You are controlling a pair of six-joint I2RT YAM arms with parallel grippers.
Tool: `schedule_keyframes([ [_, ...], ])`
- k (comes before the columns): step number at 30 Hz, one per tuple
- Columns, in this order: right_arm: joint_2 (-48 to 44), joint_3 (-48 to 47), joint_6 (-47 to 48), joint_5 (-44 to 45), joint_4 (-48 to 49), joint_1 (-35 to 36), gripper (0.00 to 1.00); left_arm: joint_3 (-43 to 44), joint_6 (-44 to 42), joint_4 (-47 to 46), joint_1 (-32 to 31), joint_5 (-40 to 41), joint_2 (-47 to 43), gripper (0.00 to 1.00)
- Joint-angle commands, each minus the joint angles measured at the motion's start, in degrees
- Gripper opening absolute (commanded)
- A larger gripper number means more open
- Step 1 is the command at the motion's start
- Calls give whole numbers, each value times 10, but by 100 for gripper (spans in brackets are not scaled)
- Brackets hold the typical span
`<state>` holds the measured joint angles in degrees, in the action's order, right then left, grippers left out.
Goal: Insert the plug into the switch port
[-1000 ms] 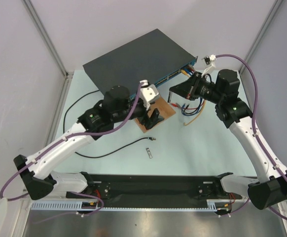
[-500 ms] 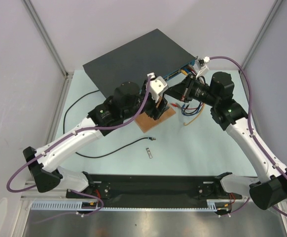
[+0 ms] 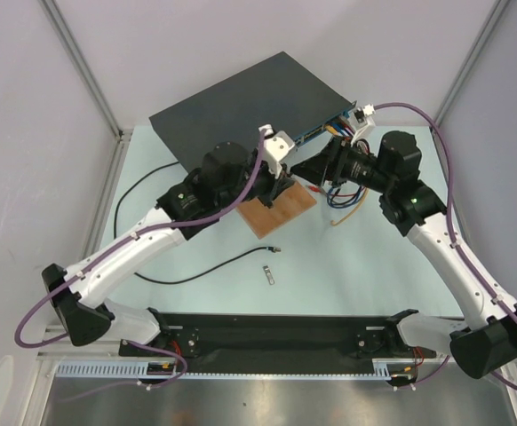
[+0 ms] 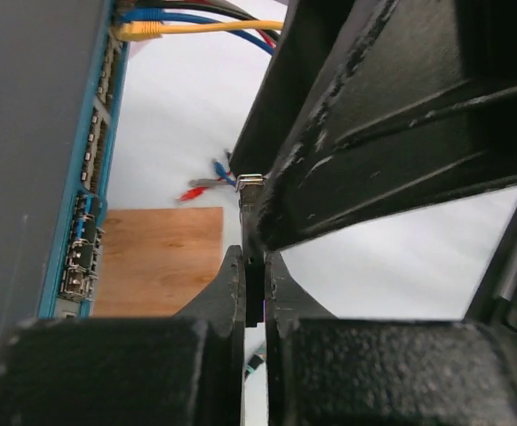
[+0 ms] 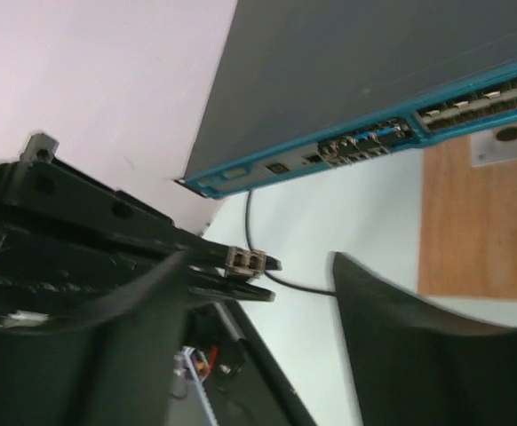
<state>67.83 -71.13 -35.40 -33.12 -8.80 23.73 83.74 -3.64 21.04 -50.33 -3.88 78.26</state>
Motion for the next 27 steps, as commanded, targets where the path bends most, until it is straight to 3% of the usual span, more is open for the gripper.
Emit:
schedule_keyframes([
  [1,-21,-42,116,-28,-51,-28,76,-3,31,14,47,-145,-38,0],
  [8,-52,-70,447,-98,-234,-47,88,-13,55,92,99,-365,-71,0],
  [11,-74,-69,575,-128,-310,-38,84,-16,75,131,99,-432,-67,0],
  [16,-124,-50,738,-85,-371,39,78,-70,110,139,99,-505,-85,0],
  [22,-164,-24,868,-23,-366,176,71,-119,147,146,99,-565,-81,0],
  [27,-149,-21,904,18,-376,272,62,-140,172,143,100,-588,-71,0],
])
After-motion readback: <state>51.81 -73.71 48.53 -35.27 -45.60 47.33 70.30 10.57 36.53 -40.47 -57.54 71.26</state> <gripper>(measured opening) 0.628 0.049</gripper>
